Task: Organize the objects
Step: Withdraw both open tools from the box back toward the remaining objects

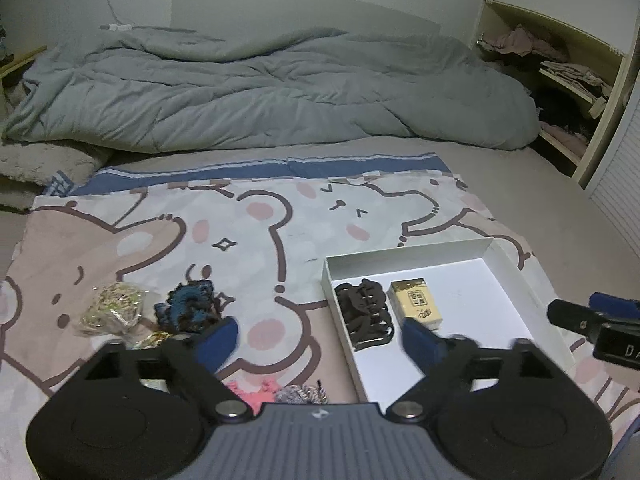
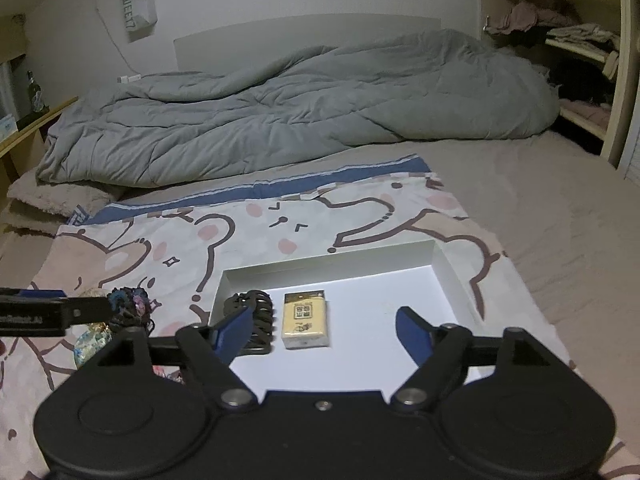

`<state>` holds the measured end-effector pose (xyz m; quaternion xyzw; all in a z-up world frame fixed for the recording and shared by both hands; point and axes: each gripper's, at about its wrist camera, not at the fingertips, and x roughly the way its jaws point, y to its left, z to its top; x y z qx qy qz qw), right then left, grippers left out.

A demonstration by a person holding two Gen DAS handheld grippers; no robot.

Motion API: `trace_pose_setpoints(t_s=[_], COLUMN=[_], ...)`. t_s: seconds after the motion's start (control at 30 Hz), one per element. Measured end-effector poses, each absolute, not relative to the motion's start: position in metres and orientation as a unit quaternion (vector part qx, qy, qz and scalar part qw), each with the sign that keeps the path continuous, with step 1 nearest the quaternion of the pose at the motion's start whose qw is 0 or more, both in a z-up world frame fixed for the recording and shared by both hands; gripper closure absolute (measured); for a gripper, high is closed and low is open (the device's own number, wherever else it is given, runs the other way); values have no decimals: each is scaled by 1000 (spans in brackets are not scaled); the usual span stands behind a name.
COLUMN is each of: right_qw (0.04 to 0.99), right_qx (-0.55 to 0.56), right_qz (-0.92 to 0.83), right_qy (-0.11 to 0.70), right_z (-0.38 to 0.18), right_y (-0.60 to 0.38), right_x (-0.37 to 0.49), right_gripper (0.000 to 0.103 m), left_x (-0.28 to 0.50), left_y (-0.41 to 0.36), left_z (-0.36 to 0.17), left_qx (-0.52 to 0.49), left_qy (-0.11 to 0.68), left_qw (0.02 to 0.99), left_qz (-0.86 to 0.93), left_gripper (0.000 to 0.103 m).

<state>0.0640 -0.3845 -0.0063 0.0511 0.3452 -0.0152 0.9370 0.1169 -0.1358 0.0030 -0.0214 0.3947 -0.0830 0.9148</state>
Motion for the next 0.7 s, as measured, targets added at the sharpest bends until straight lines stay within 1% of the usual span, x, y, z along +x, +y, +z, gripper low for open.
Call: trace_pose_setpoints(t_s=[0.13, 0.2, 0.3, 0.5, 0.7], right_qw=[938, 939, 940, 939, 939], right_qx=[46, 41, 36, 26, 27], right_qz=[-18, -19, -21, -34, -40], right_qy=[343, 341, 340, 342, 341], right_z=[-4, -3, -2, -2, -4], right_y=[-383, -381, -378, -373, -377], right_x=[54, 50, 45, 32, 22], right_gripper=[17, 10, 5, 1, 1], left_x=[102, 96, 88, 78, 71], left_y=[-131, -130, -129, -129, -127], left_z=[9, 11, 11, 4, -5], left_qx=[-15, -15, -13, -6, -5], left_qy=[378, 373, 370, 372, 374], left_qw=[922, 924, 925, 924, 922], left_qz=[-85, -85, -88, -89, -96], left_gripper=[2, 0, 0, 0, 0])
